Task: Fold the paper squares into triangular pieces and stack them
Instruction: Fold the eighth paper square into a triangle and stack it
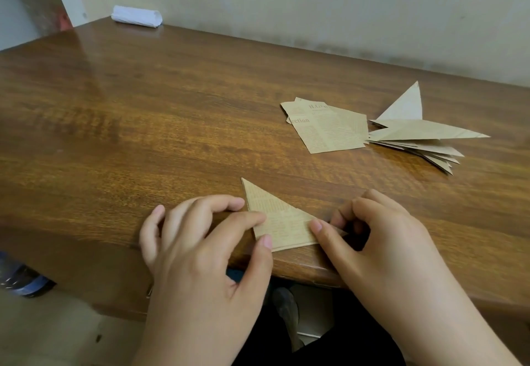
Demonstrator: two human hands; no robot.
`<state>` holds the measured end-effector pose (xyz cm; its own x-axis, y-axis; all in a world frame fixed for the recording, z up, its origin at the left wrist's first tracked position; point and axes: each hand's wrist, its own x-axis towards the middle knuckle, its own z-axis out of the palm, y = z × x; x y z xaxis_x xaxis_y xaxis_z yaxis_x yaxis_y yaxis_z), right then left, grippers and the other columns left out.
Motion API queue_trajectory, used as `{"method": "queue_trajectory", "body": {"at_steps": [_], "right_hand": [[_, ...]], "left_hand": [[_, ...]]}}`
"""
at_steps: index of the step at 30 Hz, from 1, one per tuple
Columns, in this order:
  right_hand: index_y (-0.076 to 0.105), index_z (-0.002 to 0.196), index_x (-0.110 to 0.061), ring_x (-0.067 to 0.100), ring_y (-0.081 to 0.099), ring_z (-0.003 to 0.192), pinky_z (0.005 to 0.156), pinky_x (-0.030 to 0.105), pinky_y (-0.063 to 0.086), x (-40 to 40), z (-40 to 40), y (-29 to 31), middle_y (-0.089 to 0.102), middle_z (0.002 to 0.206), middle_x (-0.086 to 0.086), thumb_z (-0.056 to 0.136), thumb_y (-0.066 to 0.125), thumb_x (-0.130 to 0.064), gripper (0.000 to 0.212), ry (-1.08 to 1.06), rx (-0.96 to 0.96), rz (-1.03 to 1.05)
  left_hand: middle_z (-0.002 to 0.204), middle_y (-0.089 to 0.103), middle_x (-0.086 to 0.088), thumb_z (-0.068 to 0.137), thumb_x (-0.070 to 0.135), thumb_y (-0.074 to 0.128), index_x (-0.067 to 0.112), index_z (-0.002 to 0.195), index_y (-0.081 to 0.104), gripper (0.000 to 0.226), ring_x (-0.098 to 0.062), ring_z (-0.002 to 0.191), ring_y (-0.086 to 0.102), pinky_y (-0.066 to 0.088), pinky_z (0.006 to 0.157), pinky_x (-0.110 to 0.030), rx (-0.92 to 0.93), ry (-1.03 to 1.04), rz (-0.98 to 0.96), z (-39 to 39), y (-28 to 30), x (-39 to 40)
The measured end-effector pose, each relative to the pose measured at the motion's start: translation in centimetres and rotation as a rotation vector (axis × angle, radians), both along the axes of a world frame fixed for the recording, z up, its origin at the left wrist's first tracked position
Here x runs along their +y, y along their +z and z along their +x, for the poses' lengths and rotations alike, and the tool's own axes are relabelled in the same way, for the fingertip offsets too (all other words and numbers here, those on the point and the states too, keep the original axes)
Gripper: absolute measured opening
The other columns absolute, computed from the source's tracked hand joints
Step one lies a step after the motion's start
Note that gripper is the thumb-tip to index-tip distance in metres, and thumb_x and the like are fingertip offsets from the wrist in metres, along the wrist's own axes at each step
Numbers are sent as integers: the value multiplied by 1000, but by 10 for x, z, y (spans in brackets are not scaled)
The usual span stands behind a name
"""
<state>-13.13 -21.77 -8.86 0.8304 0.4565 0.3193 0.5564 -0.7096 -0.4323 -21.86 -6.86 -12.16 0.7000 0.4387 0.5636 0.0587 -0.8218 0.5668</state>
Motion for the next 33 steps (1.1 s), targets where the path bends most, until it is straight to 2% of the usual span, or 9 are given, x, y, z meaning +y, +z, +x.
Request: {"method": "queue_trajectory", "body": {"at_steps": [6, 10, 13, 16, 19, 22, 25, 29, 33], "right_hand": [[55, 68, -29, 1, 47, 77, 65, 11, 34, -3, -1, 5, 48, 72, -12, 73, 54, -48, 20, 2, 80, 7], [53, 68, -31, -2, 46, 82, 71, 7, 34, -7, 1, 7, 48, 73, -13, 77, 58, -38, 12, 15, 93, 11], [52, 67, -31, -3, 46, 82, 70, 5, 34, -8, 3, 6, 47, 72, -14, 76, 59, -36, 13, 27, 74, 14], [54, 72, -31, 0, 48, 80, 68, 9, 35, -8, 1, 1, 47, 76, -16, 81, 62, -33, 11, 36, -6, 45], [66, 87, -22, 10, 53, 86, 74, 17, 39, -9, -4, -3, 56, 91, -10, 88, 57, -19, 9, 163, -254, 50], [71, 105, -16, 12, 59, 102, 87, 26, 45, -17, -10, -9, 64, 109, -5, 92, 50, -21, 25, 359, -267, 5], [69, 116, -15, 12, 58, 115, 94, 31, 46, -26, -13, -13, 64, 119, -5, 93, 52, -33, 34, 415, -271, -50], [72, 109, -13, 16, 61, 109, 89, 34, 46, -29, -14, -22, 67, 113, -2, 92, 58, -28, 27, 401, -400, -17], [74, 92, -15, 14, 63, 95, 81, 35, 45, -23, -21, -23, 69, 97, -5, 91, 60, -28, 19, 371, -465, 40]], "left_hand": [[109, 54, 21, 73, 45, 49, 48, 94, 65, 27, -12, 115, 46, 6, 111, -38, 70, -7, -72, 1, 3, 0], [114, 54, 22, 76, 45, 47, 52, 90, 65, 24, -16, 120, 43, 1, 111, -36, 89, -35, -73, 0, 3, 1], [116, 53, 23, 77, 46, 45, 53, 87, 66, 25, -17, 124, 40, -2, 111, -34, 117, -43, -81, 0, 3, 1], [117, 53, 24, 76, 49, 43, 55, 86, 66, 25, -14, 127, 35, -5, 111, -33, 142, -51, -97, 0, 3, 2], [120, 51, 25, 76, 49, 44, 54, 86, 66, 24, -14, 130, 32, -5, 110, -34, 141, -63, -67, 0, 2, 3], [126, 50, 22, 80, 44, 45, 47, 86, 68, 25, -18, 132, 32, 0, 110, -45, 104, -105, 23, -1, 3, 4], [122, 59, 12, 85, 31, 49, 32, 89, 73, 24, -18, 126, 43, 14, 108, -52, -5, -256, 227, -4, 2, 11], [100, 70, 2, 88, 21, 59, 15, 92, 75, 17, -12, 104, 61, 30, 107, -49, -99, -395, 496, -9, -4, 19], [83, 68, 3, 80, 6, 67, 14, 80, 74, 11, -13, 82, 65, 38, 100, -48, -150, -382, 510, -11, 1, 18]]}}
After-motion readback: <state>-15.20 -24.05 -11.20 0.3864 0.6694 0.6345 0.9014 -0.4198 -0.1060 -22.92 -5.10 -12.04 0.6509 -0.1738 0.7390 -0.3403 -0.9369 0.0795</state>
